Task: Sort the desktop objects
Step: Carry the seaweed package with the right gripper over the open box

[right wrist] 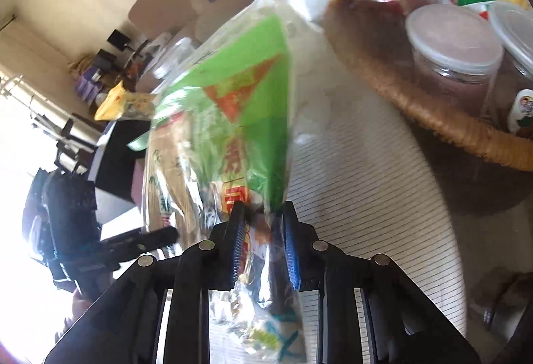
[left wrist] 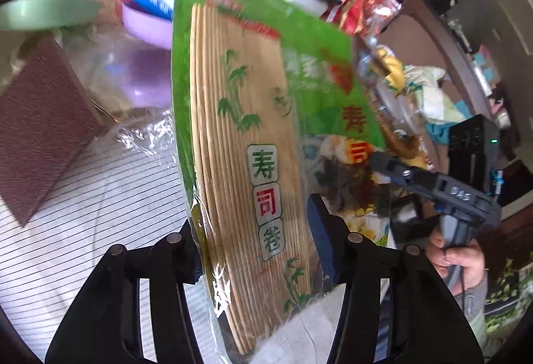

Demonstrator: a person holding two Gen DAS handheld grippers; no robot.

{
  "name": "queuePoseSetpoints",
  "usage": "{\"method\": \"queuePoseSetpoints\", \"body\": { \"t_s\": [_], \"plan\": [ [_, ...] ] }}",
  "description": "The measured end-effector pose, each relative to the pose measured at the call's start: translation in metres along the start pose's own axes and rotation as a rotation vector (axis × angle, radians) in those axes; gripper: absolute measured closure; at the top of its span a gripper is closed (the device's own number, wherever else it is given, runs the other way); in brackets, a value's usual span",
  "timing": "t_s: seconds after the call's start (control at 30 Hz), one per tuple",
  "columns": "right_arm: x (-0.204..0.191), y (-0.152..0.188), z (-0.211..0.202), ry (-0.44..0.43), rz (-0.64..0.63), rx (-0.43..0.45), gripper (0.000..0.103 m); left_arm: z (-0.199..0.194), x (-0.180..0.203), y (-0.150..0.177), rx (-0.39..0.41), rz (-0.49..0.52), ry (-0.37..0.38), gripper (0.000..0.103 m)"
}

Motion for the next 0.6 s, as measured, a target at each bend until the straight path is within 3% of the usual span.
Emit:
{"method": "queuePoseSetpoints", "body": {
  "t_s": [0.13, 0.3, 0.47, 0.6],
  "plan": [
    [-0.029, 0.011, -0.004, -0.049, -0.048, -0.011, 0.081, -0.046, 0.004, -0.007, 0.052, 0.022, -0.004, 0.054],
    [-0.096, 0.021, -0.011, -0.096, -0.139, 0.0, 0.081, -0.112, -0.002, -0.011, 0.104, 0.052, -0.039, 0.054],
    [-0.186, 0.036, -0.016, -0.126, -0.286, 0.019, 0.081, -0.195, -0.025, -0.004, 0.196, 0.037, -0.066, 0.054],
    [-0.259, 0.047, 0.002, -0.189, -0.348, 0.006, 0.081, -0.264, -0.054, 0.0, 0.242, 0.032, -0.123, 0.054]
  ]
}}
Point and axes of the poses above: each gripper's, at about its wrist camera, not at the fingertips, and z roughly the way its jaws point, x to its right, y to its underside, the point moved 2 cm from there along z, roughly the way its jaws point, and after that the axes turned 15 degrees about z, right-handed, at the moved point
